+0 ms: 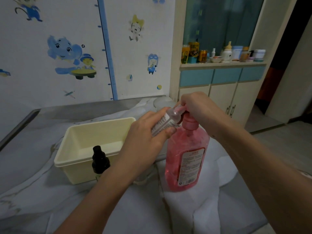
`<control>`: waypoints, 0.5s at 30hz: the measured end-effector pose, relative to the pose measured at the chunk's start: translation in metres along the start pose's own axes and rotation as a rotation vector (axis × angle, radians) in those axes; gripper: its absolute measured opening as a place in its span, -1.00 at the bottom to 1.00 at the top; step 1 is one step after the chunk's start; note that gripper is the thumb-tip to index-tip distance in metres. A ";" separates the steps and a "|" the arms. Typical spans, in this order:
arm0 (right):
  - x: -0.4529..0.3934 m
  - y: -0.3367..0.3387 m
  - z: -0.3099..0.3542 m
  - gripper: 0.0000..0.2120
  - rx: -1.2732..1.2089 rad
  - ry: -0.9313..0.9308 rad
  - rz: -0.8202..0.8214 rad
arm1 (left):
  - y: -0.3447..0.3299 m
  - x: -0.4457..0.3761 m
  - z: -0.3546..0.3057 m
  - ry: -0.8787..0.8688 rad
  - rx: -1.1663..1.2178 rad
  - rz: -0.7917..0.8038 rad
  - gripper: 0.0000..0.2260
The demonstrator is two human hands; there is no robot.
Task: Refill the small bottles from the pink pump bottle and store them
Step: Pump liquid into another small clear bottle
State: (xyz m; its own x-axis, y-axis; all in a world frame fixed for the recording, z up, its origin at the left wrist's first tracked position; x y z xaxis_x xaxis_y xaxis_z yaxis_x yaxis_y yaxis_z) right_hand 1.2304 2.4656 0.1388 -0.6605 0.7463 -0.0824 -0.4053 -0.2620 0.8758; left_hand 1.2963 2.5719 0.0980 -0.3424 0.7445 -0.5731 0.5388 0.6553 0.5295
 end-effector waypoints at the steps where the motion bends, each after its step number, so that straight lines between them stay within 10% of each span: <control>1: -0.001 0.002 0.002 -0.88 0.075 0.023 -0.027 | -0.001 -0.001 0.001 -0.002 -0.010 0.001 -0.61; 8: 0.001 -0.011 -0.020 -0.71 -0.750 -0.117 0.051 | -0.002 0.000 0.004 0.009 -0.020 -0.015 -0.60; 15: -0.008 0.003 -0.001 -0.83 -0.200 -0.014 0.062 | 0.004 0.003 -0.003 0.039 0.037 -0.065 -0.59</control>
State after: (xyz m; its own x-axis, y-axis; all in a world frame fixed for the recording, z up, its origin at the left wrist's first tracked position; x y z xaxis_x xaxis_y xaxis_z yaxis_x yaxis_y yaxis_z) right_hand 1.2336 2.4584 0.1413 -0.6801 0.7327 -0.0234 -0.4823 -0.4232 0.7670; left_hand 1.2948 2.5770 0.1002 -0.4065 0.7055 -0.5806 0.5420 0.6977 0.4683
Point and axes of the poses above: each hand's wrist, its own x-axis away from the middle knuckle, its own y-axis out of the back of the hand, z = x × y, the point moved 8 cm from there along -x, towards the middle knuckle, and after that the axes turned 3 degrees about z, right-handed, at the moved point
